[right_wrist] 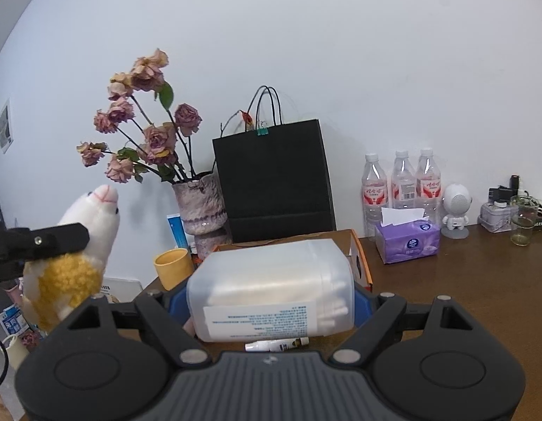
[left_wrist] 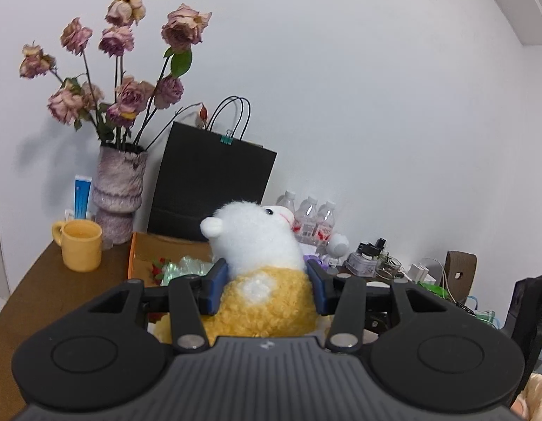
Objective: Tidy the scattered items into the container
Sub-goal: 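Lift the sheep with the left gripper while the right gripper carries the white box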
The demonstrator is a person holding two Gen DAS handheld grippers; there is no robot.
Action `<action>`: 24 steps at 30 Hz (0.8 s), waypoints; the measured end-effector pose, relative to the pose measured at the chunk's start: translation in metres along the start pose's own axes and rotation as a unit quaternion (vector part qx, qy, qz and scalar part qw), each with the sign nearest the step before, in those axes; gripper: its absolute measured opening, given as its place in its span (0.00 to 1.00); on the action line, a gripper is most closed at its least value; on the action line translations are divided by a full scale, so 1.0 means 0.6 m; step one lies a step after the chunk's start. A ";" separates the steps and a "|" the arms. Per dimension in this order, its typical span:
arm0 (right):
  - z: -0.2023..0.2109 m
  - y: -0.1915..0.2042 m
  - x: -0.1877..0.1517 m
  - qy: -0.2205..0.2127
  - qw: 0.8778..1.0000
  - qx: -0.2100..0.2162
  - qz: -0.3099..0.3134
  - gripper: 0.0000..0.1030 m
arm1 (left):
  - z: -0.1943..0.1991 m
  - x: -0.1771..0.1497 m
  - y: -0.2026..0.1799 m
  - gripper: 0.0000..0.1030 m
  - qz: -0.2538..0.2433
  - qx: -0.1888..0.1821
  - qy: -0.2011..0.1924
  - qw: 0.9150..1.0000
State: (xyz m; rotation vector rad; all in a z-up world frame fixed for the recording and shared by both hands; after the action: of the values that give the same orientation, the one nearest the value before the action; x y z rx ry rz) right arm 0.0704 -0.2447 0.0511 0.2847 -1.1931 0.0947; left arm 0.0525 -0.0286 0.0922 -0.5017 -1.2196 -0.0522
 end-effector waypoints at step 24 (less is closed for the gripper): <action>-0.386 -0.075 0.037 0.138 0.989 -0.044 0.020 0.81 | -0.397 0.024 0.141 0.47 0.016 0.129 0.124 0.984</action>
State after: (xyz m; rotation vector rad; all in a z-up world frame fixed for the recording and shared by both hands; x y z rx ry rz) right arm 0.2978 -0.2274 -0.0141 0.1640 -0.9253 0.1119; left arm 0.2939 -0.0445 0.0172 -0.2791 -0.9573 0.0695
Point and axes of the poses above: each gripper's, at about its wrist camera, not at the fingertips, and z roughly against the way its jaws point, y to its left, x to its top, the point moved 7 cm from there along -z, roughly the way its jaws point, and after that the axes turned 3 degrees about z, right-handed, at the moved point
